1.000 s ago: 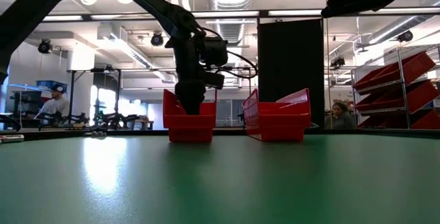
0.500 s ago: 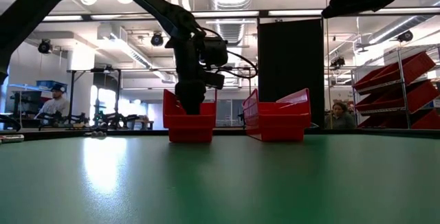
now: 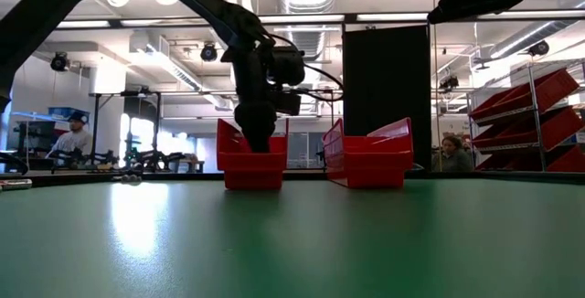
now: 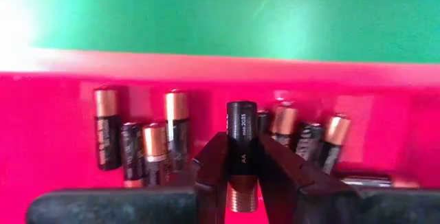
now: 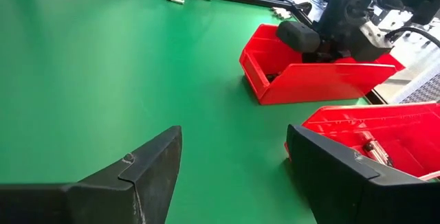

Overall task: Sort batteries
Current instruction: Put the brown battery into the left red bin

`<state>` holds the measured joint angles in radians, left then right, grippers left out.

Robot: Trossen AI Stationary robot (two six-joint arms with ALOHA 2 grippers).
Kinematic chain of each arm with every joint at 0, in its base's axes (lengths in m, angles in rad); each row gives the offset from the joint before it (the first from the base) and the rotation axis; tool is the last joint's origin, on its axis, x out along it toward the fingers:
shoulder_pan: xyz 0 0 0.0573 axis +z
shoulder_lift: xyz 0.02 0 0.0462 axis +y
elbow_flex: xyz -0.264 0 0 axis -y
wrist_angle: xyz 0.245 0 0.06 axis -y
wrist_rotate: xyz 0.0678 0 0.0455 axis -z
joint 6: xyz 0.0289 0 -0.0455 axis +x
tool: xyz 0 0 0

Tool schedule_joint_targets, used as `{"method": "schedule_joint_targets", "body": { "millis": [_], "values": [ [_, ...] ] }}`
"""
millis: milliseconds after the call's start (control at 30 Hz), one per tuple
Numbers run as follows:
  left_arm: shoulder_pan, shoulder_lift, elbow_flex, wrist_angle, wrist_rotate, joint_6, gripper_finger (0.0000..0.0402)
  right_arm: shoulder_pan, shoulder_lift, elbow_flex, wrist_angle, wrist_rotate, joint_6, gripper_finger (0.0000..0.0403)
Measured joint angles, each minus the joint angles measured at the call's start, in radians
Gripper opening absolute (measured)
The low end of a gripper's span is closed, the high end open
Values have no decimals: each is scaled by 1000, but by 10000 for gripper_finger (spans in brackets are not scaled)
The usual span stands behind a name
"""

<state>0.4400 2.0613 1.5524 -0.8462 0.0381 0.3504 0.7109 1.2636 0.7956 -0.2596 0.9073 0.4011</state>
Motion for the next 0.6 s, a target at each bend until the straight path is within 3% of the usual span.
{"method": "schedule_joint_targets", "body": {
  "millis": [600],
  "values": [
    [-2, 43, -19, 20, 6, 9, 59, 0, 0, 0, 8, 1, 0, 261]
  ]
}}
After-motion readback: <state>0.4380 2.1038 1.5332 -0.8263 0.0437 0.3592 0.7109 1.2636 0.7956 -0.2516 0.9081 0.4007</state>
